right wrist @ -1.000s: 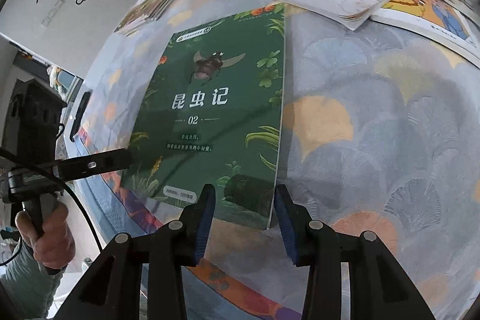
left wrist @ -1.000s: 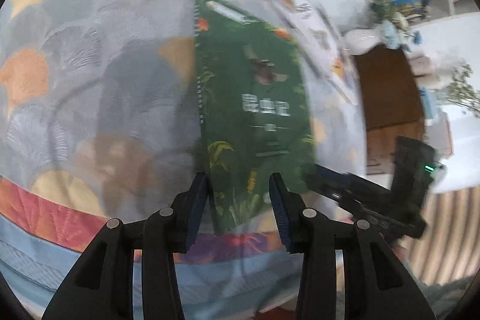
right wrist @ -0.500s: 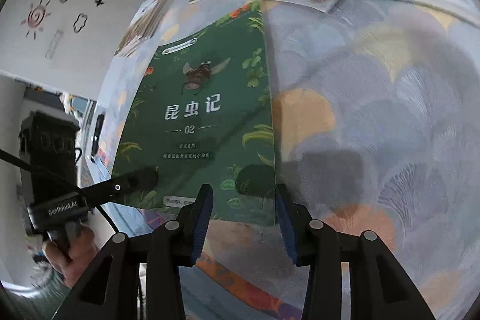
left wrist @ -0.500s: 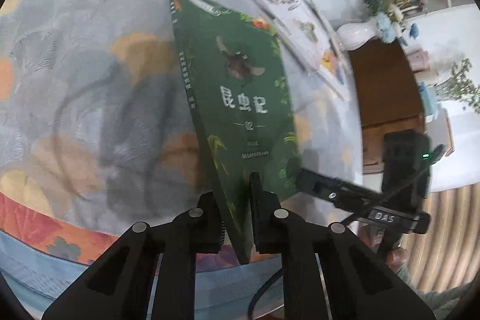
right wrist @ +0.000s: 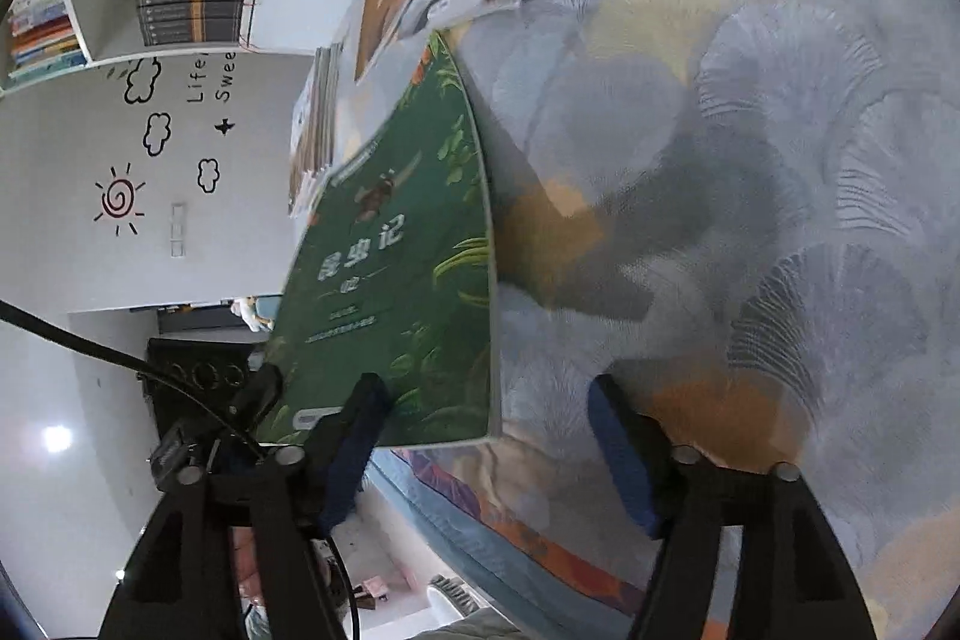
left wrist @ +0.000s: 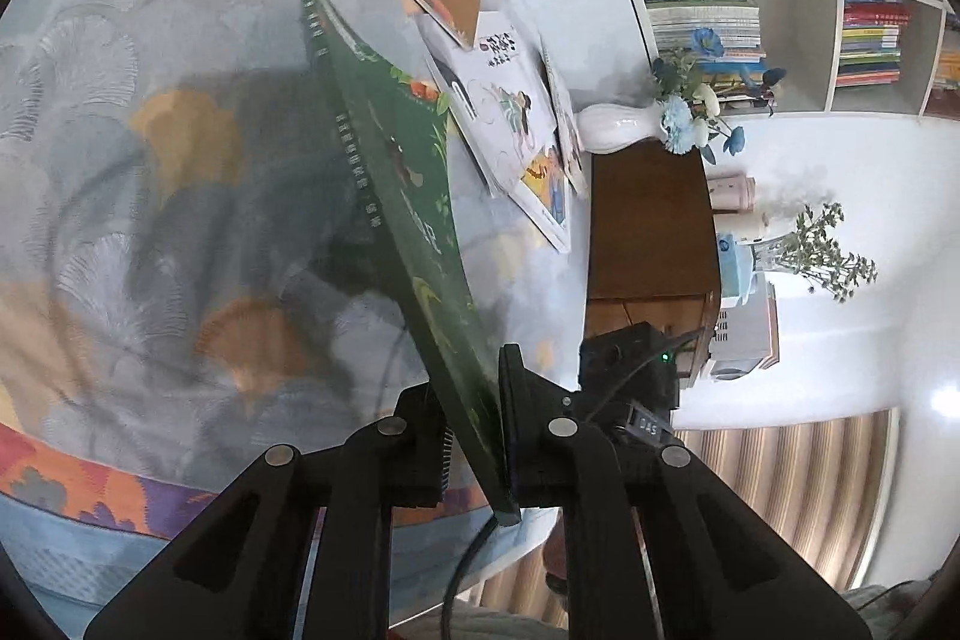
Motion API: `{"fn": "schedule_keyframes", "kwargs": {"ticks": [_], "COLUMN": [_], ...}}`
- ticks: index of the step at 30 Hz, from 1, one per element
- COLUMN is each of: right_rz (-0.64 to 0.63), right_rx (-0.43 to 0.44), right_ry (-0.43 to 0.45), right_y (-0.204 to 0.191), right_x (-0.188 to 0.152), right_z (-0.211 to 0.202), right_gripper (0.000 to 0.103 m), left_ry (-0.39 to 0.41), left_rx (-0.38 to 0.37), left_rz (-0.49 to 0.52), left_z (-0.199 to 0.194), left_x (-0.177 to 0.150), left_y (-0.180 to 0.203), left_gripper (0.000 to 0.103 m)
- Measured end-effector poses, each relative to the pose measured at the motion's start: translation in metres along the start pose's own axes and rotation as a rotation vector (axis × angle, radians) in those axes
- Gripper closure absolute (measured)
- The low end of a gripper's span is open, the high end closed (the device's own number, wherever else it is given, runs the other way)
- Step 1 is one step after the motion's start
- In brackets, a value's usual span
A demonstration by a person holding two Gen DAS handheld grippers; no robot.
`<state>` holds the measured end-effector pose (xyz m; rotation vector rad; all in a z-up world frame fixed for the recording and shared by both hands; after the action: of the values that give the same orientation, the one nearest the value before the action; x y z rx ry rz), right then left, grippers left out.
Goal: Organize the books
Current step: 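Carry the upright green book with both grippers toward the standing books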
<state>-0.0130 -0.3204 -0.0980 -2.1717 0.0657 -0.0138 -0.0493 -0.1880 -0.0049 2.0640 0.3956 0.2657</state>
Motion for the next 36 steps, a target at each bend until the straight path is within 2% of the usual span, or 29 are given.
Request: {"fn": "schedule_keyframes", "kwargs": {"ticks": [7, 9, 11, 12, 13, 16, 21, 26, 33, 36], "right_rz": [0.054, 0.054, 0.036, 0.024, 0.008, -0.081, -0.311, -0.453, -0.503, -0.542], "right_rx": [0.145, 0.147, 0.143, 0.145, 0.138, 0.067, -0.112, -0.189, -0.185, -0.187], "right_ry": [-0.015, -0.006, 0.016, 0.024, 0.026, 0.045, 0.089, 0.129, 0.193, 0.219], "right_y": [-0.015, -0.015, -0.016, -0.018, -0.02, -0.035, -0.066, -0.099, -0.149, -0.185], "right_x": [0.008, 0.011, 0.01, 0.008, 0.006, 0.002, -0.005, -0.014, -0.011, 0.001], "right_z": [0.024, 0.024, 0.02, 0.019, 0.018, 0.016, 0.007, -0.002, -0.007, -0.002], "right_gripper": [0.034, 0.035, 0.045, 0.056, 0.062, 0.064, 0.064, 0.064, 0.064, 0.064], "left_ry": [-0.012, -0.016, -0.016, -0.013, -0.009, -0.012, 0.002, 0.015, 0.061, 0.096], "left_rx": [-0.051, -0.046, -0.034, -0.01, 0.03, 0.129, 0.197, 0.194, 0.155, 0.127], "left_rz": [-0.029, -0.027, -0.023, -0.011, 0.012, 0.077, 0.182, 0.246, 0.316, 0.337], "left_z": [-0.001, -0.001, -0.003, -0.003, -0.004, -0.005, -0.015, -0.036, -0.08, -0.106], "left_x": [0.002, 0.002, 0.002, 0.002, 0.002, 0.002, 0.005, 0.012, 0.035, 0.055], "left_y": [0.003, 0.001, 0.0, -0.002, -0.004, -0.005, 0.013, 0.032, 0.059, 0.07], "left_gripper": [0.091, 0.091, 0.091, 0.091, 0.091, 0.092, 0.091, 0.089, 0.086, 0.086]}}
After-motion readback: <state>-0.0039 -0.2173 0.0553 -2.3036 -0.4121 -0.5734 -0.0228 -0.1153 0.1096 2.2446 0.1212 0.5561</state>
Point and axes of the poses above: each gripper's, at about its wrist camera, not at the fingertips, and z roughly the way its jaws point, y to its right, x to its top, the point moved 10 cm from there along z, roughly the way its jaws point, and after that the axes turned 2 degrees about -z, right-handed, at the moved point
